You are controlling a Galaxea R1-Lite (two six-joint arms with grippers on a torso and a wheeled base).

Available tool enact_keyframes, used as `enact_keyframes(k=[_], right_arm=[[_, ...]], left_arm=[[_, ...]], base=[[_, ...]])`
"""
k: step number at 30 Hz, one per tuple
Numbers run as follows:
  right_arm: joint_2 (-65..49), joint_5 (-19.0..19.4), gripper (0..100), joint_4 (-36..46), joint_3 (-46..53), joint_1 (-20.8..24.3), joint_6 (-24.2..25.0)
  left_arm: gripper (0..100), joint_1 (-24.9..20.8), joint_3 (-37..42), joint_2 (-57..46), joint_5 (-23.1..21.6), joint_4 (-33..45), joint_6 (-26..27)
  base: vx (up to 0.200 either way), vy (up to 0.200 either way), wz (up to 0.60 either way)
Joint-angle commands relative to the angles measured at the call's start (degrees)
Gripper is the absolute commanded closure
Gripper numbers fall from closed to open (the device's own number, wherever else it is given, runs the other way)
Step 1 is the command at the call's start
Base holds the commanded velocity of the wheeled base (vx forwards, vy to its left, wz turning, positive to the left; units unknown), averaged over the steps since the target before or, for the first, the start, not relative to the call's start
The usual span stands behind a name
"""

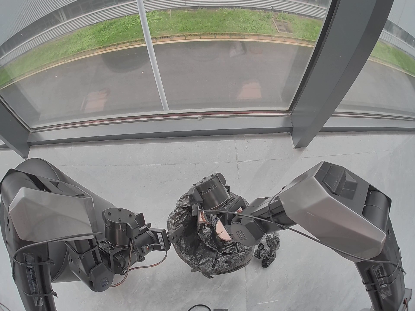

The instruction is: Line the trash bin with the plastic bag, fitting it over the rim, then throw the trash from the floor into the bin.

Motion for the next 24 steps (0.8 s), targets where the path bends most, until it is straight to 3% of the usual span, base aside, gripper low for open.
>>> enact_keyframes(k=[1,12,24], right_arm=[[2.1,0.0,0,-0.3,-0.9,-1.0,-0.2],[6.4,0.3,0,0.2,-5.2,-1.8,-1.4],[10.2,0.5,0,0.3,-8.5,-1.8,-3.4]], left_arm=[[0,0.0,-0.1,0.1,0.0,0.0,0.0],[0,0.1,0.2,-0.8,0.0,-0.1,0.0],[0,0.0,4.2,-9.5,-0.1,-0.4,0.2]], base=[[0.0,0.0,0.0],[0.0,0.0,0.0],[0.0,0.0,0.0]])
